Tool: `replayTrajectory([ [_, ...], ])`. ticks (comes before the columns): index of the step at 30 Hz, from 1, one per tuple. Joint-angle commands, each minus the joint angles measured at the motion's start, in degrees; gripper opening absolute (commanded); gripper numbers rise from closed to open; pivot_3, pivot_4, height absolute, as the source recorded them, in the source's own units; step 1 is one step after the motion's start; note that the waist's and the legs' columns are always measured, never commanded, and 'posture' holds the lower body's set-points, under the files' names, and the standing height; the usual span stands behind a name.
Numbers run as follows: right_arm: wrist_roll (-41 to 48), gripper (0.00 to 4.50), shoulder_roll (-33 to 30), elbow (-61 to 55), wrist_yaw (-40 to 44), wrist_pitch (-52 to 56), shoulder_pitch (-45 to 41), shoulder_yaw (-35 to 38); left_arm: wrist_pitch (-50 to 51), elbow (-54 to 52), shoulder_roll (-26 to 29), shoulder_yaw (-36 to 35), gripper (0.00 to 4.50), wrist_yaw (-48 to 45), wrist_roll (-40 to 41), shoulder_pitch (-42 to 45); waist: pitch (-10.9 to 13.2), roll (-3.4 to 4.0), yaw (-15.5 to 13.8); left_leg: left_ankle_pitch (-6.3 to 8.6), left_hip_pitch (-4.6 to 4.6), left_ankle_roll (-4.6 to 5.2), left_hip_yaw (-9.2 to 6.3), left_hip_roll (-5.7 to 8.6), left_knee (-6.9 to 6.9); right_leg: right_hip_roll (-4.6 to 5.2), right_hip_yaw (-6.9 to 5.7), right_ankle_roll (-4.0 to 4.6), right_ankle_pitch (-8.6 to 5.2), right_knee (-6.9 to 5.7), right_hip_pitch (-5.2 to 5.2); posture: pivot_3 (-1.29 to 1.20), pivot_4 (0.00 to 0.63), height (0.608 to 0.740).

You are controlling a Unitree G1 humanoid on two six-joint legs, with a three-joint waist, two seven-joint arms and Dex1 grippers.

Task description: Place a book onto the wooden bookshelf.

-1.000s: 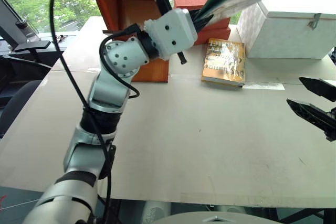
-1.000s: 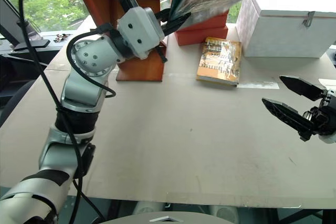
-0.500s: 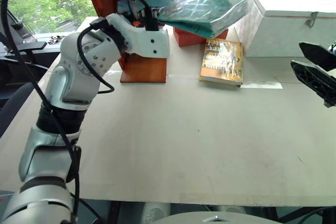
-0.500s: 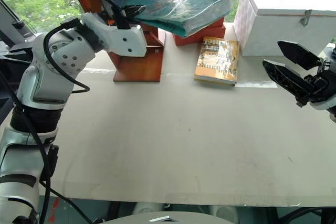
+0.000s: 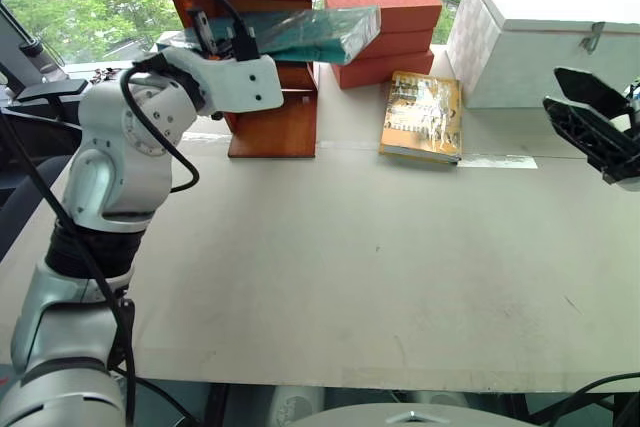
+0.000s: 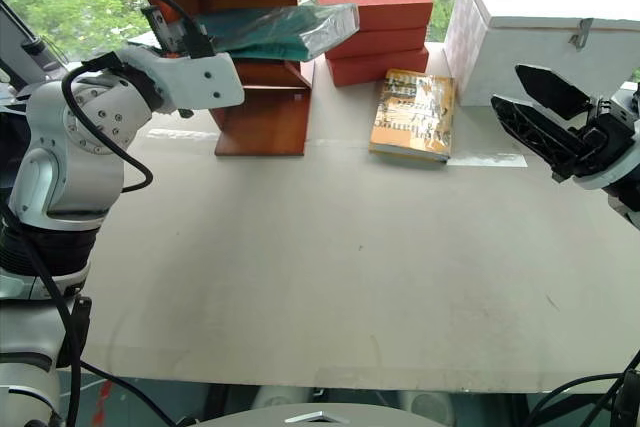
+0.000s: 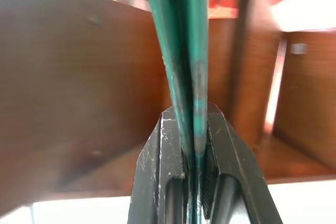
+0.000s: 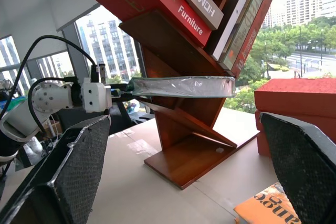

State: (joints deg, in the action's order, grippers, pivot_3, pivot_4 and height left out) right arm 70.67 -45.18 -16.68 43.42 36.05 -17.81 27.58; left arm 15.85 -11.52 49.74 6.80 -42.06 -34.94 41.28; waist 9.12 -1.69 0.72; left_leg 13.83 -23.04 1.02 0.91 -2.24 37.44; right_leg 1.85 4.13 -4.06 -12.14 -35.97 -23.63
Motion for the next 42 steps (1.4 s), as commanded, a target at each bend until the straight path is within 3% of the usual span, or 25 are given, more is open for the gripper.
replayTrajectory([
  [1,-0.42,4.50,0.11,-0.14,0.71,-0.48,-1.46,0.73,3.63,-2.68,0.54,-2.57,0.02,-0.70,-0.83,0.37,0.00,0.00,0.08,0.00,0.00,0.00,0.00,0.00,0.00,0.00,0.00,0.00,0.00,0.00,0.00,0.00,0.150,0.740],
  [2,-0.65,4.50,0.29,-0.13,0.76,-0.49,-1.57,0.61,4.32,-2.74,0.67,-2.44,0.02,-0.93,-1.01,0.45,0.00,0.00,0.14,0.00,0.02,0.00,0.01,0.00,0.00,0.00,0.00,0.00,0.00,-0.01,0.00,0.00,0.150,0.740],
  [3,-0.85,4.50,0.43,-0.09,0.83,-0.50,-1.67,0.52,4.91,-2.80,0.71,-2.38,0.80,-1.03,-1.07,0.53,0.00,0.00,0.14,0.00,0.03,0.00,0.01,0.00,0.00,0.00,0.01,0.00,0.00,-0.01,0.00,0.00,0.150,0.740],
  [5,-1.26,4.50,0.67,0.11,1.02,-0.52,-1.86,0.44,6.46,-2.91,0.78,-2.31,1.46,-1.61,-1.14,0.53,0.00,0.00,0.12,0.00,0.04,0.00,0.01,-0.01,0.00,-0.02,0.01,0.00,0.00,-0.04,0.00,0.00,0.150,0.740],
  [7,-1.61,4.50,0.85,0.30,1.27,-0.57,-1.94,0.43,7.59,-3.18,1.09,-2.59,2.58,-1.77,-1.16,0.18,0.00,0.00,0.07,0.00,0.04,0.00,0.01,-0.01,0.00,-0.02,0.01,0.00,0.00,-0.07,0.00,0.00,0.150,0.740],
  [8,-1.77,4.50,0.92,0.44,1.41,-0.60,-1.98,0.43,8.12,-3.38,1.23,-2.91,2.89,-1.61,-1.18,0.01,0.00,0.00,0.07,0.00,0.04,0.00,0.00,-0.01,0.00,-0.02,0.01,0.00,0.00,-0.07,0.00,0.00,0.150,0.740],
  [9,-1.97,4.50,1.04,0.67,1.55,-0.62,-2.13,0.38,8.68,-3.44,1.32,-3.31,3.61,-1.17,-1.31,0.04,0.00,0.00,0.07,0.00,0.04,0.00,0.01,-0.01,0.00,-0.02,0.01,0.00,0.00,-0.06,0.00,0.00,0.150,0.740],
  [12,-2.61,4.50,1.44,1.23,1.99,-0.67,-2.55,0.16,10.06,-3.50,1.44,-3.83,4.39,-0.43,-1.78,0.00,0.00,0.00,0.07,0.00,0.03,0.00,0.01,-0.01,0.01,-0.01,0.01,0.00,0.00,-0.06,0.00,0.00,0.150,0.740],
  [20,-4.22,4.50,1.73,1.93,2.95,-0.74,-2.72,0.36,10.81,-8.60,-1.14,-9.12,4.39,4.34,0.59,-4.24,0.00,0.00,0.07,0.00,0.03,0.00,0.01,-0.01,0.00,-0.01,0.01,0.00,0.00,-0.06,0.00,0.00,0.150,0.740],
  [27,-7.71,4.50,0.04,-3.53,5.64,-0.69,7.12,2.02,1.18,-17.52,-7.01,-17.82,4.39,13.65,5.88,-19.23,-0.03,0.00,-0.05,0.00,0.04,0.00,0.01,-0.01,-0.04,0.09,0.00,0.00,0.00,-0.03,0.01,0.00,0.150,0.740],
  [31,-13.76,4.50,0.65,-9.24,8.18,-3.82,17.49,0.71,-0.11,-21.04,-17.35,-20.98,4.39,15.08,17.06,-28.88,-0.05,0.03,-0.21,0.00,0.02,0.00,0.00,0.01,0.01,0.13,-0.02,0.00,0.01,-0.11,0.01,0.00,0.150,0.740],
  [34,-22.27,4.50,3.62,-12.33,7.36,-9.03,26.74,-1.67,7.54,-21.56,-25.68,-17.46,4.39,6.98,31.64,-39.89,-0.41,0.03,-0.11,0.01,0.12,0.00,0.04,0.01,0.02,0.15,-0.02,-0.01,0.00,-0.01,0.14,0.00,0.150,0.740],
  [37,-35.64,4.50,6.78,-11.76,5.90,-18.45,34.97,-6.51,8.18,-21.50,-25.36,-11.88,4.39,2.47,34.98,-46.65,-0.35,-0.03,0.03,0.01,0.16,0.00,0.09,0.00,0.05,0.14,-0.01,0.20,-0.14,-0.08,0.08,0.00,0.150,0.740],
  [42,-43.61,4.50,12.75,-6.81,4.57,-27.44,41.28,-9.26,8.83,-20.40,-27.17,-8.87,4.39,3.45,38.48,-50.17,-0.51,0.11,0.08,0.00,0.46,-0.01,0.12,-0.03,0.19,0.12,0.01,0.04,-0.27,-0.34,0.15,0.00,0.150,0.740],
])
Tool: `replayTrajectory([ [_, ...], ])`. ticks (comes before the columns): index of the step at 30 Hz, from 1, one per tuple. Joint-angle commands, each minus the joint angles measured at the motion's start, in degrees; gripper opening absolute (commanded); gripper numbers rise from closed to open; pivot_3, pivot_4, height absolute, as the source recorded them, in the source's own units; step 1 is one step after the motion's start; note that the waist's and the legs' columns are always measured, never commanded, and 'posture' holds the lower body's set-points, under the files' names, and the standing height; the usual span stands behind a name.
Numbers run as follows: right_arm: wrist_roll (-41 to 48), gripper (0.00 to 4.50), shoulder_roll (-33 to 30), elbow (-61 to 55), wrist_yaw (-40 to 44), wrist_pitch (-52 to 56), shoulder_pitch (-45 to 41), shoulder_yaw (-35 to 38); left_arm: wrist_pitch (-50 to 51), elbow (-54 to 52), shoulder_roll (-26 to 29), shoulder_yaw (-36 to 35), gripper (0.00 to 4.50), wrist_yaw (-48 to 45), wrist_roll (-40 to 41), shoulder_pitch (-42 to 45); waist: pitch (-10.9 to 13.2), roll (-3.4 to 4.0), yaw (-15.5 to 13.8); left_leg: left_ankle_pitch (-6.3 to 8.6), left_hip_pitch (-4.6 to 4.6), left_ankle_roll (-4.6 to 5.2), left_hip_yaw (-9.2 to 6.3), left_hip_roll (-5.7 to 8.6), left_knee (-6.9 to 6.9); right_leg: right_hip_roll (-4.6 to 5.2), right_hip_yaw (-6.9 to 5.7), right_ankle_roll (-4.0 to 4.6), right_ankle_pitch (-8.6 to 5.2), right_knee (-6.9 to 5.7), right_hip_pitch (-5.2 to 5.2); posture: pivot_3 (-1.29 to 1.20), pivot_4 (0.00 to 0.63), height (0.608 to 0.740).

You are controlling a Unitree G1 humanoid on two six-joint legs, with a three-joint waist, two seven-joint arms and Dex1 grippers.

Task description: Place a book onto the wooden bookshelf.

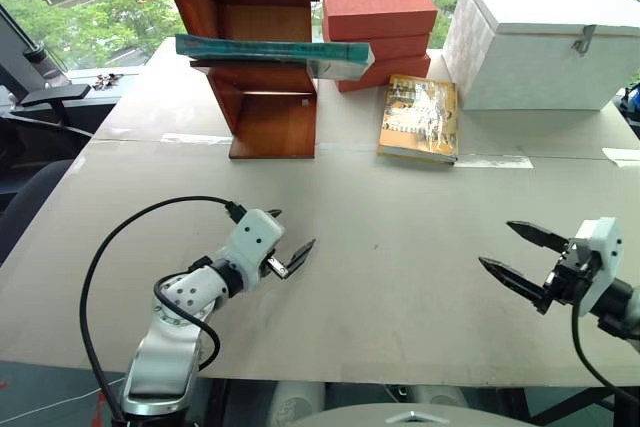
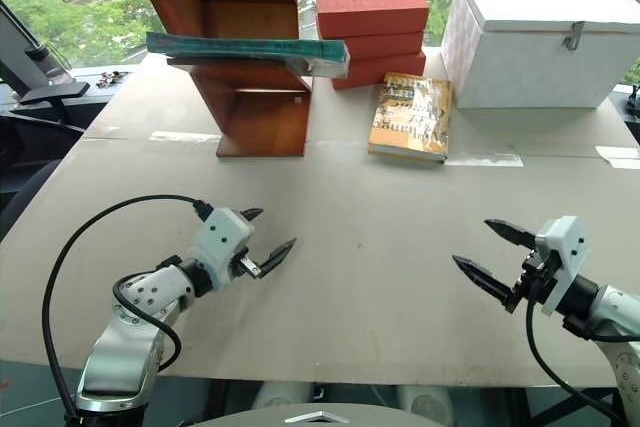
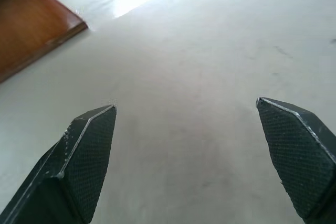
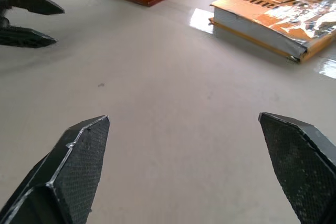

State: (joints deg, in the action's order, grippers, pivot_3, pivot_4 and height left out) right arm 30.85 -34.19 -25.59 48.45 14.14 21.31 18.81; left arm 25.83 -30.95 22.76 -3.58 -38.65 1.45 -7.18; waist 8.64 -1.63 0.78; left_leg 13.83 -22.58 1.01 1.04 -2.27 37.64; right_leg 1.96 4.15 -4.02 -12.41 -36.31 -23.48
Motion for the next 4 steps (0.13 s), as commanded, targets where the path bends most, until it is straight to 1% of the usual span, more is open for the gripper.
replayTrajectory([
  [1,-5.68,4.50,2.77,3.55,-0.85,-7.70,3.39,-0.88,-1.69,-0.70,-0.26,1.77,4.39,-0.17,2.90,-2.95,-0.02,0.09,0.03,0.00,0.00,0.00,0.01,0.00,0.00,0.00,0.01,0.00,0.00,0.00,-0.01,0.00,0.150,0.740],
  [4,-7.30,4.50,4.49,6.18,0.56,-12.33,6.11,-1.44,-3.57,0.50,0.16,2.03,4.39,-0.44,4.45,-5.81,-0.05,0.14,0.13,0.00,-0.03,0.00,0.08,-0.02,0.00,0.00,0.07,0.03,-0.02,0.01,-0.06,0.00,0.150,0.740],
])
